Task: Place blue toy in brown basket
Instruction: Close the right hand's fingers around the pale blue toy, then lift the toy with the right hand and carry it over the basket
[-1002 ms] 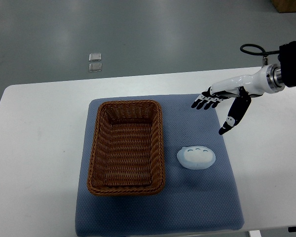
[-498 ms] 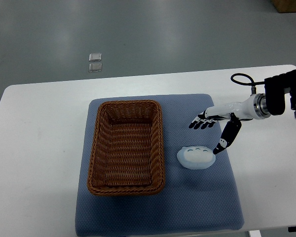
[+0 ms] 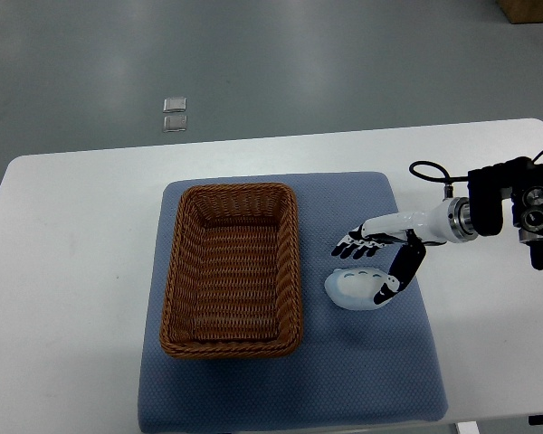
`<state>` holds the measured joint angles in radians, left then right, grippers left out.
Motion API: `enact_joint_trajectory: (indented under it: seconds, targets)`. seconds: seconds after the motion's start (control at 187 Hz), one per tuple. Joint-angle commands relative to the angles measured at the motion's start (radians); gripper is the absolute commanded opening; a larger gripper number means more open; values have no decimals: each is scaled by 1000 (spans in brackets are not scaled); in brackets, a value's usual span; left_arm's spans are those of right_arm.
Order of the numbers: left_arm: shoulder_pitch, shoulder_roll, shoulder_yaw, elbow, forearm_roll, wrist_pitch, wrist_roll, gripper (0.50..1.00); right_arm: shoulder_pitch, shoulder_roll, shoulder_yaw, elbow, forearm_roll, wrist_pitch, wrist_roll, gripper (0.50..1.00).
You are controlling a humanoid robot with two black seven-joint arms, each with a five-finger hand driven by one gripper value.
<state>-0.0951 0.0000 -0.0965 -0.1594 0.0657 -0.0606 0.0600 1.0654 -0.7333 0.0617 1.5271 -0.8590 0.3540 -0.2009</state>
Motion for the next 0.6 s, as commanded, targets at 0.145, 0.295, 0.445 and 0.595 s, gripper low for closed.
enact_joint_trajectory:
  seconds: [0.145,0.295,0.445,0.595]
  targets:
    - [0,0,0,0,-1,1,0,1000,-61,43,29,-36,-17,-12,0,909]
    - [0,0,0,0,-1,1,0,1000,-88,66,32,-62,-22,-20,1,903]
    - [0,0,1,0,-1,1,1,1000,-107,75,30,-76,-35,-47,1,868]
    - [0,0,1,0,-1,1,0,1000,-121,81,30,-81,-51,-49,14,634]
